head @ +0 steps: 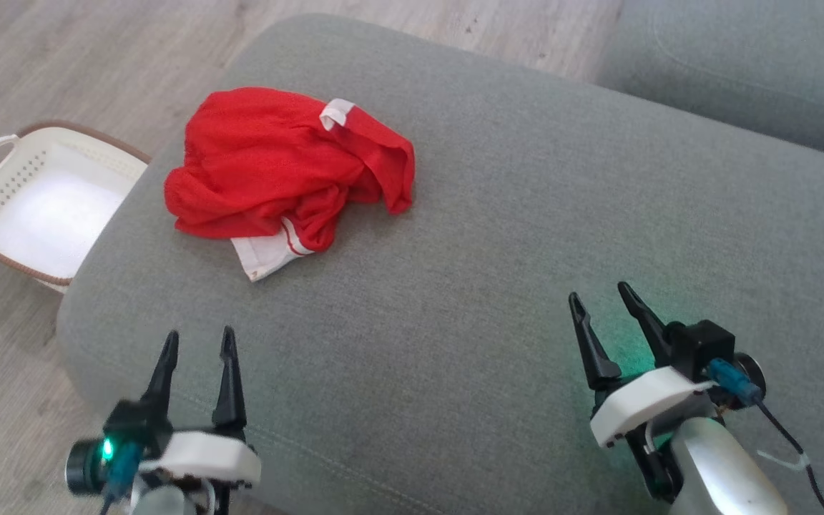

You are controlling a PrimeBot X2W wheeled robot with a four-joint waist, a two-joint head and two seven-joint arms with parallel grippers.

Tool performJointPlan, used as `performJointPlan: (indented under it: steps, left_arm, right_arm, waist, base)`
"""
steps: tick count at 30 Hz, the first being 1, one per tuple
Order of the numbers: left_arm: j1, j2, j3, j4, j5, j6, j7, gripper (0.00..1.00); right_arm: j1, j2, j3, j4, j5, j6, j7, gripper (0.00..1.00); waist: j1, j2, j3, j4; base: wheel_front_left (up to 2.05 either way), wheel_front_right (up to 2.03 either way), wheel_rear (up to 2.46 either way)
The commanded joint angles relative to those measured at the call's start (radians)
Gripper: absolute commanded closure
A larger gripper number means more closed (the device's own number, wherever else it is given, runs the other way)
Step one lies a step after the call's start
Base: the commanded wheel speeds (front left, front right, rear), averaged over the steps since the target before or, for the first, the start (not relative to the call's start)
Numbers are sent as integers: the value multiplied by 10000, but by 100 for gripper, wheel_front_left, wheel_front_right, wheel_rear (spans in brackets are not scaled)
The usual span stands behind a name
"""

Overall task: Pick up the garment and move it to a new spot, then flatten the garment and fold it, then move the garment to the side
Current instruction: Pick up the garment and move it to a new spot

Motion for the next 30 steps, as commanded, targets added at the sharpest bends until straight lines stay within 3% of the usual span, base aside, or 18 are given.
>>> performJointPlan:
  steps: [1, 6, 15, 27, 30]
  left_arm:
    - [-700, 46, 414, -317, 122, -105, -124, 0]
    - [-1983, 283, 449, -81, 297, -471, -124, 0]
    - [-5415, 1453, -70, 2302, 32, -829, 259, 0]
    - [-7513, 2689, -1498, 4786, -1180, -858, 1892, 0]
    - [-7663, 2813, -1503, 5362, -1121, -556, 2118, 0]
  right_arm:
    - [-436, 25, 308, -343, 56, -7, -136, 0]
    - [-458, -210, 302, -506, 160, -7, -136, 0]
    - [-462, -677, 278, -925, 237, -7, -136, 0]
    - [-880, -1231, 268, -1081, 450, -7, -136, 0]
    - [-869, -1245, 214, -1075, 500, -7, -136, 0]
  waist:
    - [0, 0, 165, -115]
    - [0, 0, 560, -418]
    - [0, 0, 1429, -1409]
    - [0, 0, 2543, -2804]
    - [0, 0, 2621, -2985]
  base:
    - [0, 0, 0]
    - [0, 0, 0]
    - [0, 0, 0]
    - [0, 0, 0]
    - [0, 0, 0]
